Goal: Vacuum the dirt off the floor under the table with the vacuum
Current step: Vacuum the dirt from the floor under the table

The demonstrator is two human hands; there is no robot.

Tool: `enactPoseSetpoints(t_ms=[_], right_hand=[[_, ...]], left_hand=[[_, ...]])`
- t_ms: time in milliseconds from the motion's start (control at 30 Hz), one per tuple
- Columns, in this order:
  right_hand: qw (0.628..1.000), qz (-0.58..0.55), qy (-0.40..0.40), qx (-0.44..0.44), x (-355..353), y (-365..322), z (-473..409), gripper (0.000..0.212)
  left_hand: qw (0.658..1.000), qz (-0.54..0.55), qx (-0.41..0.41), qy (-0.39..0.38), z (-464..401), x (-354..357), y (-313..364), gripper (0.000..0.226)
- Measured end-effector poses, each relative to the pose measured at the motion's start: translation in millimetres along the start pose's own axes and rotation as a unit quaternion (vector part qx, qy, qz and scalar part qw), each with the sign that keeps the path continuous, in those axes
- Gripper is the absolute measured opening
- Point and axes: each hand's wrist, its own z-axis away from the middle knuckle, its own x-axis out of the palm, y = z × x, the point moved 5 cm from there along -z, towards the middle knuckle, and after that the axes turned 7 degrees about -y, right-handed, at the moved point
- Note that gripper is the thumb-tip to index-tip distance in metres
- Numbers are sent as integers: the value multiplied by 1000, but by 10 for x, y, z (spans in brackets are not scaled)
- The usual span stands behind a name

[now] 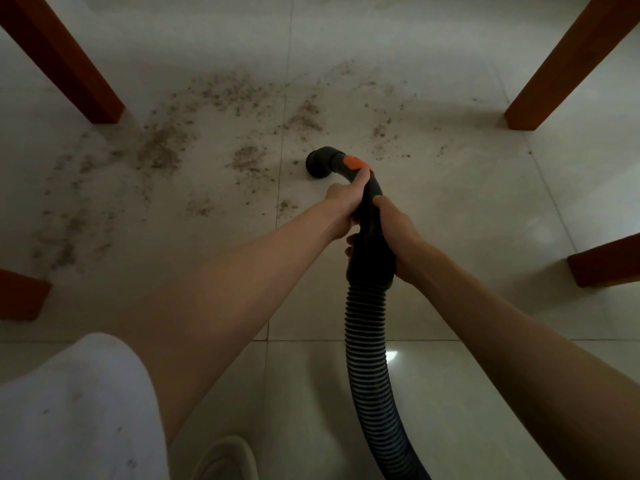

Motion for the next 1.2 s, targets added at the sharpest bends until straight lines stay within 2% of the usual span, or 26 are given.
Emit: enactPoseSetpoints(t_ms=[200,400,633,1000,1200], right_hand=[[998,26,-53,22,-122,31,147,38],[994,27,-85,63,-321,43,309,37],[990,-24,-100,95,-437,34,407,39],[987,-2,-111,112,-374,4,472,40],[992,17,-95,76,-180,17,462,40]], left_hand=[[998,18,-28,-59,120,60,-62,40],[996,24,-34,-73,265,178,-133,41],[995,29,-40,-85,378,302,-177,35],[995,53,-49,-72,459,209,-206,41],[996,58,-45,-41,431,94,-161,38]])
